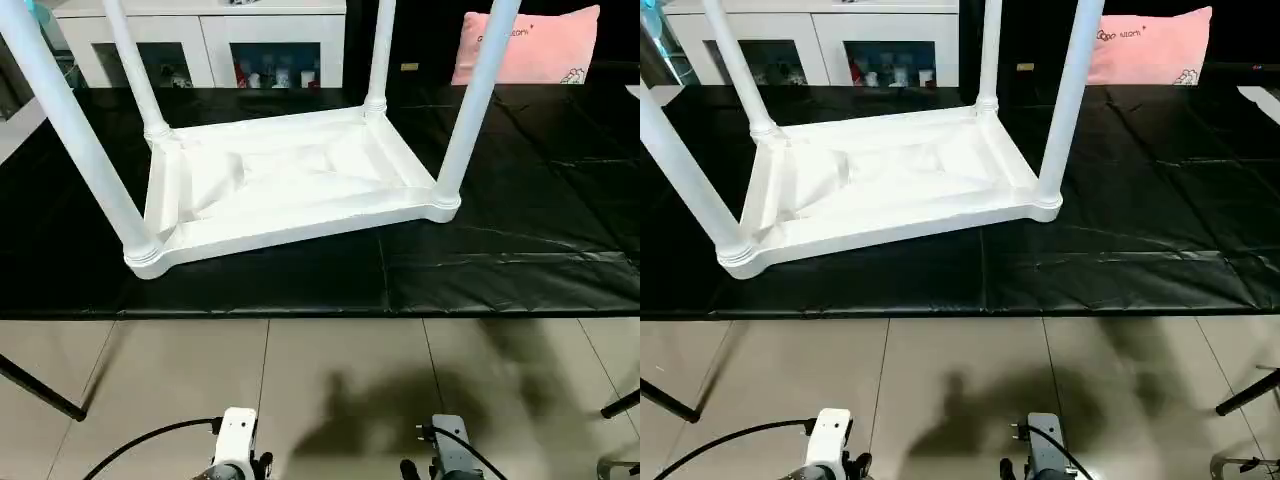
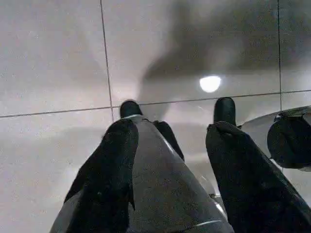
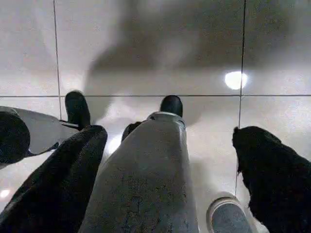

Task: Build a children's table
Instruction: Rotate leg to tighten

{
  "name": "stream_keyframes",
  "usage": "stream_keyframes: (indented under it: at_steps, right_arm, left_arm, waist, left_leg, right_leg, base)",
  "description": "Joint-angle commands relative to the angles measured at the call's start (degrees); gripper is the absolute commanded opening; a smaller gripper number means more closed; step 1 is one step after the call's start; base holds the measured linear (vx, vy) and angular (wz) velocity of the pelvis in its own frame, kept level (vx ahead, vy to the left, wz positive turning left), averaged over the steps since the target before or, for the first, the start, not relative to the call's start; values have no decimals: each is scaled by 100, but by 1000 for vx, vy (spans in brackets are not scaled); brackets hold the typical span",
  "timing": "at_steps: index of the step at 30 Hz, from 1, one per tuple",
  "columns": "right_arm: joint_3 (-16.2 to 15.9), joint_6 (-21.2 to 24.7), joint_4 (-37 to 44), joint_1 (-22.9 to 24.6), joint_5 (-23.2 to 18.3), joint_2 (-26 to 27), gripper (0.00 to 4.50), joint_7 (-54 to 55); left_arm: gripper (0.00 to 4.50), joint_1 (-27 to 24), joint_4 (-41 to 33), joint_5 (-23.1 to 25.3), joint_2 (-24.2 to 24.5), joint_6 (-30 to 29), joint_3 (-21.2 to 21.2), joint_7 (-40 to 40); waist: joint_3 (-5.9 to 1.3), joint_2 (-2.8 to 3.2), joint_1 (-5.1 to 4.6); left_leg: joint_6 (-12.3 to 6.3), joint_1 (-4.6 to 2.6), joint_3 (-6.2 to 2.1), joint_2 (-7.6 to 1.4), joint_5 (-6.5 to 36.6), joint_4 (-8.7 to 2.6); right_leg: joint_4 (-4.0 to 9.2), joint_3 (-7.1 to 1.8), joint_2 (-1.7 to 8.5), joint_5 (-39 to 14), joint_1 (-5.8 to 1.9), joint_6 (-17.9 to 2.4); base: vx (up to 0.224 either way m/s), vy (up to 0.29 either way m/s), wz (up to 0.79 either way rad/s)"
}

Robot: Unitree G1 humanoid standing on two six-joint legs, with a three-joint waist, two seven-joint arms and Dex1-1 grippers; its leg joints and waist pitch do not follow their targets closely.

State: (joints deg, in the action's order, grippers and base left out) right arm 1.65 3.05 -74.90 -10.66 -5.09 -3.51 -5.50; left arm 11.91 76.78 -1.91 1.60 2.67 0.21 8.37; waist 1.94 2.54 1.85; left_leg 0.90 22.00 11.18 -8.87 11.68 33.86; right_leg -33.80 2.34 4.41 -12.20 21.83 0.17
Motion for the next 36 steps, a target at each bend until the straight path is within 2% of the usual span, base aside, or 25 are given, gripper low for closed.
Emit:
stream_keyframes:
  at_steps: [1, 23, 24, 25, 26, 27, 28, 32, 34, 36]
  right_arm:
    - [-7, 43, -41, 52, -12, 9, 450, 0]
    - [-7, 43, -41, 52, -12, 9, 450, 0]
    - [68, 486, -71, 152, 206, -298, 450, 572]
    - [68, 486, -71, 152, 206, -298, 450, 572]
    - [41, 333, -40, 211, 238, -304, 450, 576]
    - [22, 234, -20, 250, 261, -313, 450, 575]
    - [9, 185, -10, 267, 276, -324, 450, 570]
    - [11, 185, 0, 271, 284, -348, 450, 550]
    - [34, 211, 33, 283, 305, -361, 450, 549]
    - [64, 172, 64, 300, 303, -368, 450, 498]
  left_arm:
    - [260, 8, 48, 39, 17, -31, 49, -2]
    - [260, 8, 48, 39, 17, -31, 49, -2]
    - [260, 327, 140, 266, 445, -1496, -15, -644]
    - [260, 327, 140, 266, 445, -1496, -15, -644]
    - [260, 283, 132, 257, 415, -1467, -9, -679]
    - [260, 256, 127, 248, 389, -1450, -3, -706]
    - [260, 248, 126, 239, 367, -1446, 5, -724]
    - [260, 256, 119, 232, 341, -1473, 13, -745]
    - [260, 269, 74, 249, 315, -1573, 45, -777]
    - [260, 276, 30, 247, 293, -1628, 81, -808]
  waist:
    - [-194, -20, 0]
    - [-195, -21, -1]
    - [-200, -17, -46]
    - [-217, 11, 6]
    - [-175, -10, -20]
    - [-181, -16, -18]
    - [-192, -26, -45]
    - [-190, -12, -39]
    - [-175, -31, -41]
    - [-186, -33, -38]
  left_leg:
    - [-237, -104, -234, -551, 1718, -510]
    - [-239, -104, -235, -549, 1718, -509]
    - [-167, -127, -205, -559, 1654, -511]
    - [-158, -179, -204, -537, 1592, -502]
    - [-166, -117, -217, -523, 1621, -518]
    - [-146, -132, -207, -522, 1702, -506]
    - [-173, -102, -223, -506, 1740, -499]
    - [-224, -139, -211, -524, 1849, -483]
    - [-195, -118, -223, -527, 1897, -504]
    - [-186, -128, -227, -523, 1908, -501]
  right_leg:
    - [448, -278, 565, -821, -130, -1509]
    - [445, -277, 567, -817, -135, -1510]
    - [400, -286, 506, -722, -126, -1526]
    - [400, -270, 492, -664, -96, -1541]
    - [428, -266, 528, -786, -132, -1497]
    - [464, -263, 535, -964, -124, -1416]
    - [455, -268, 546, -1062, -146, -1374]
    - [526, -281, 547, -1378, -84, -1371]
    - [523, -273, 536, -1490, -90, -1324]
    - [522, -277, 540, -1525, -80, -1289]
  base:
    - [0, 0, 0]
    - [0, 0, 0]
    - [0, 0, 0]
    - [0, 0, 0]
    - [0, 0, 0]
    - [0, 0, 0]
    - [0, 0, 0]
    - [0, 0, 0]
    - [0, 0, 0]
    - [0, 0, 0]
